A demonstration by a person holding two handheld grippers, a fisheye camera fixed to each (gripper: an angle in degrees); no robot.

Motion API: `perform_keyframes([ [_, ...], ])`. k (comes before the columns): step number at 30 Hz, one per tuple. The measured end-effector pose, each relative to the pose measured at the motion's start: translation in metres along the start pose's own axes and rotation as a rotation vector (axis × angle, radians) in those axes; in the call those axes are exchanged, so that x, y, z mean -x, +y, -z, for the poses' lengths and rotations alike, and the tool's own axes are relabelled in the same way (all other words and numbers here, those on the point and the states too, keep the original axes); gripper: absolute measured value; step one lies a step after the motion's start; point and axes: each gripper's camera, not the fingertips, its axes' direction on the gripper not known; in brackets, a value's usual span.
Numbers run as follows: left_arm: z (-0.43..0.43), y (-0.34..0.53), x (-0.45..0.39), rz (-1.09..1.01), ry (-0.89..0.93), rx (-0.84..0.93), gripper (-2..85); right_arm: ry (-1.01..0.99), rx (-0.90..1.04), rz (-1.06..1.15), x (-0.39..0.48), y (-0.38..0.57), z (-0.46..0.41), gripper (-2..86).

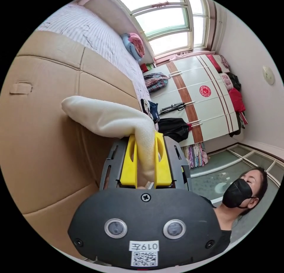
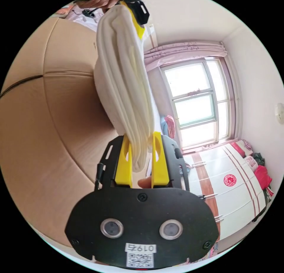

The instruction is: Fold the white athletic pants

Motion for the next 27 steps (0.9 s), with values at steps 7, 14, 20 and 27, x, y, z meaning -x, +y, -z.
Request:
perform_keyframes([
  [7, -0.165, -0.111, -0.137, -0.185, 0.073, 0.171, 9.2, 0.088, 0.15, 0.004, -0.038, 0.139, -0.048, 10.1],
  [14, -0.36, -0.29, -0.268, -0.355, 0.071, 0.157, 8.6, 0.158, 0.32, 0.02, -0.104, 0.257, -0.22, 10.1],
  [20, -0.508, -0.411, -0.352, -0.467, 0.153, 0.012, 7.8, 0.344, 0.355, -0.101, -0.145, 0.366, -0.356, 10.3],
  [27, -0.715, -0.43, -0.268, -0.177, 0.048, 0.28, 6.3, 0.061, 0.552, -0.089, 0.015, 0.52, -0.463, 10.4],
])
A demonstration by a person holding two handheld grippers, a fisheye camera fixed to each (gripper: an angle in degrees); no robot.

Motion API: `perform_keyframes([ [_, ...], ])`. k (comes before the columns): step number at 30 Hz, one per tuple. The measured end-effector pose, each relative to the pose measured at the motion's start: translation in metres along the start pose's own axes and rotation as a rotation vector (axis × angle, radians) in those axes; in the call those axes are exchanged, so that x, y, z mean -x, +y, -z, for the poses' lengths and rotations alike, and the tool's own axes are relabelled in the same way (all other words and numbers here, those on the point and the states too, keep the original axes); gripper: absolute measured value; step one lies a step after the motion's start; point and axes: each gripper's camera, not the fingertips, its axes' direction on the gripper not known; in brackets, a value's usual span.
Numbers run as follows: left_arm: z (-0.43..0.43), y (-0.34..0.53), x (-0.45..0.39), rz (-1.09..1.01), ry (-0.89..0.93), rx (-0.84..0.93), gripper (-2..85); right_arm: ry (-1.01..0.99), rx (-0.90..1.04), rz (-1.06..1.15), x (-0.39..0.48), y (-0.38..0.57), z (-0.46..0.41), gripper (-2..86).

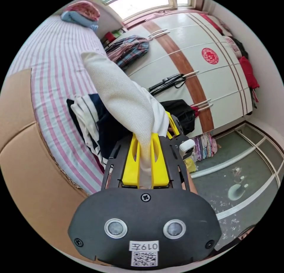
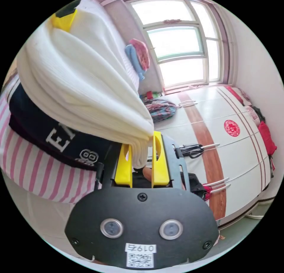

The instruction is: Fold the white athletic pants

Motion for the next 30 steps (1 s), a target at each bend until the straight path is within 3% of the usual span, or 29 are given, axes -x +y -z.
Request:
perform_keyframes([
  [4, -0.042, 0.002, 0.033, 0.049, -0.006, 0.054, 5.9, 0.029, -0.02, -0.087, 0.057, 0.036, -0.022, 10.7],
  [16, -0.003, -0.018, 0.031, 0.177, 0.124, 0.164, 5.5, 0.238, -0.045, 0.069, 0.114, 0.084, -0.022, 10.7],
  [22, -0.006, -0.002, 0.029, 0.265, 0.187, 0.175, 4.5, 0.161, -0.016, -0.118, 0.082, 0.106, -0.001, 5.5],
  [23, -0.005, 0.002, 0.031, 0.301, 0.201, 0.166, 3.8, 0.156, -0.047, -0.217, 0.066, 0.108, 0.012, 0.9],
  [26, 0.009, 0.012, 0.03, 0.315, 0.247, 0.119, 2.3, 0.115, -0.238, -0.272, 0.046, 0.104, 0.063, -0.5],
  [30, 0.025, 0.019, 0.011, 0.203, 0.032, 0.216, 1.5, 0.09, -0.362, -0.184, 0.05, 0.08, 0.111, -0.9],
])
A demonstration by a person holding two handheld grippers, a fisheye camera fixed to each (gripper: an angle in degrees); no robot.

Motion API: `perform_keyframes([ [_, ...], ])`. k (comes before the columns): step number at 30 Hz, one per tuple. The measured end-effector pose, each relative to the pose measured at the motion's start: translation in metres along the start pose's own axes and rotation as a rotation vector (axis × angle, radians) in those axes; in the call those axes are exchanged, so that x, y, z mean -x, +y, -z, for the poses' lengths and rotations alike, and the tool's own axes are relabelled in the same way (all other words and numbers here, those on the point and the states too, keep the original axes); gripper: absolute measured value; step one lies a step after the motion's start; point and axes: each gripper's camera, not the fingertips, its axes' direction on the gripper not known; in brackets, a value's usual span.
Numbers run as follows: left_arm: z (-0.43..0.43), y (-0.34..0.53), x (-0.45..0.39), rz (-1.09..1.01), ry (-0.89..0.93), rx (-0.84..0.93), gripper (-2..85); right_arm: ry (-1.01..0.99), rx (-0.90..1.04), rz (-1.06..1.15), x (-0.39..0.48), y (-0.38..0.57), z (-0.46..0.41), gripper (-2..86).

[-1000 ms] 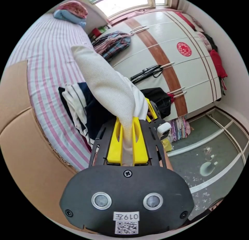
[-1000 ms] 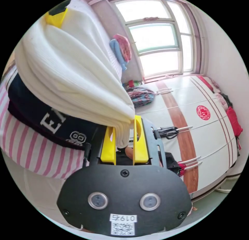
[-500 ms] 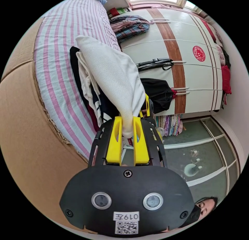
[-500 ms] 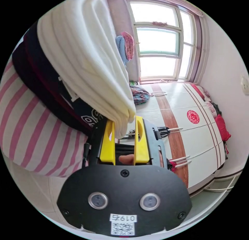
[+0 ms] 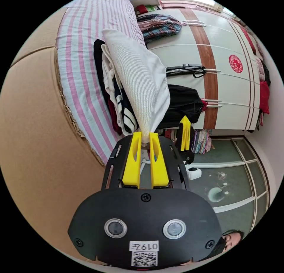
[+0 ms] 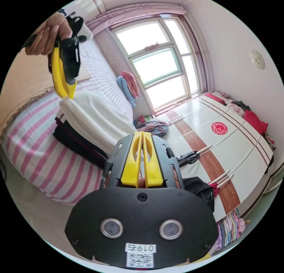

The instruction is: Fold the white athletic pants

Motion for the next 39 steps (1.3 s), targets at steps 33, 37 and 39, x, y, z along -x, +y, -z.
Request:
perform_keyframes([
  [33, 0.28, 0.78, 0.021, -0.455, -1.17, -0.548, 1.0, -0.732, -0.189, -0.282, -0.095, -0.442, 0.319, -1.0],
  [37, 0.357, 0.9, 0.052, -0.375, -1.216, -0.8, 2.0, -0.67, -0.252, -0.154, -0.07, -0.573, 0.369, -1.0],
  [39, 0.386, 0.932, 0.069, -0.328, -1.207, -0.834, 3.1, -0.663, -0.253, -0.11, -0.061, -0.625, 0.385, -1.0],
])
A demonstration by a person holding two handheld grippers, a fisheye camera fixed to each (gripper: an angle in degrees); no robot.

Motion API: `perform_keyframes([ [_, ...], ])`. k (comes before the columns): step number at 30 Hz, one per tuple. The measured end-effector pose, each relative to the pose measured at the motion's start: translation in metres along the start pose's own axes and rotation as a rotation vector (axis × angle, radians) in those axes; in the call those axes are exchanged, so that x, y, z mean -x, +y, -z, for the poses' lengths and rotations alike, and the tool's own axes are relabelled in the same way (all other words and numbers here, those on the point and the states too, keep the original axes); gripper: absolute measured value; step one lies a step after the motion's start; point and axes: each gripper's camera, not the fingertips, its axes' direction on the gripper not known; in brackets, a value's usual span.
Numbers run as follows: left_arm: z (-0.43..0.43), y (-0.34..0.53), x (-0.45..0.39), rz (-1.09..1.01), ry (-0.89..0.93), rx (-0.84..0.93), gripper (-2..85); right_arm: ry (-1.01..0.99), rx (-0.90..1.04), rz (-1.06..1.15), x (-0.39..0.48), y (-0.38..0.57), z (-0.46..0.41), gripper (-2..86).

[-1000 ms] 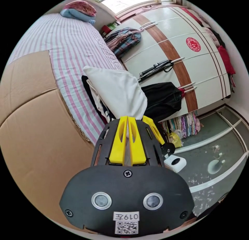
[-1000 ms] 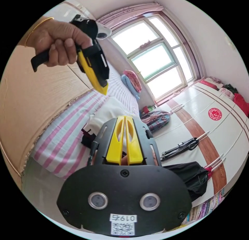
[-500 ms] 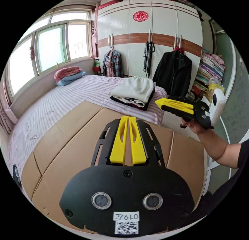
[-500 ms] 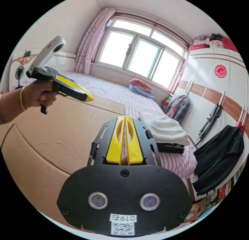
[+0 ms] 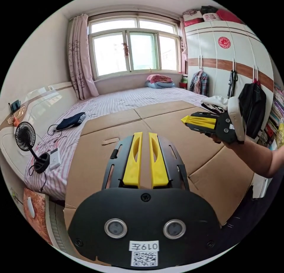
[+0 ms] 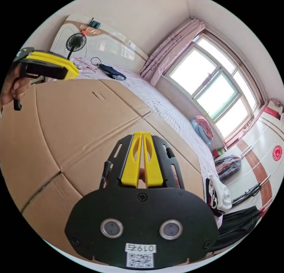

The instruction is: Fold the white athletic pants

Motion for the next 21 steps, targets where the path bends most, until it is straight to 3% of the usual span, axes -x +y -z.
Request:
perform_keyframes([
  [6, -0.013, 0.029, 0.111, 0.012, -0.19, 0.032, 10.7, 0.083, 0.022, 0.126, 0.05, -0.137, -0.021, -1.0],
  [12, -0.133, -0.017, 0.248, -0.089, -0.56, 0.147, 13.6, 0.222, 0.162, 0.324, 0.074, -0.203, -0.046, -1.0],
  [16, -0.261, -0.041, 0.312, -0.307, -0.878, 0.303, 12.8, 0.303, 0.145, 0.411, 0.078, -0.236, -0.028, -1.0],
  [21, -0.373, -0.026, 0.334, -0.64, -0.95, 0.407, 11.8, 0.346, 0.123, 0.418, 0.065, -0.278, -0.009, -1.0],
])
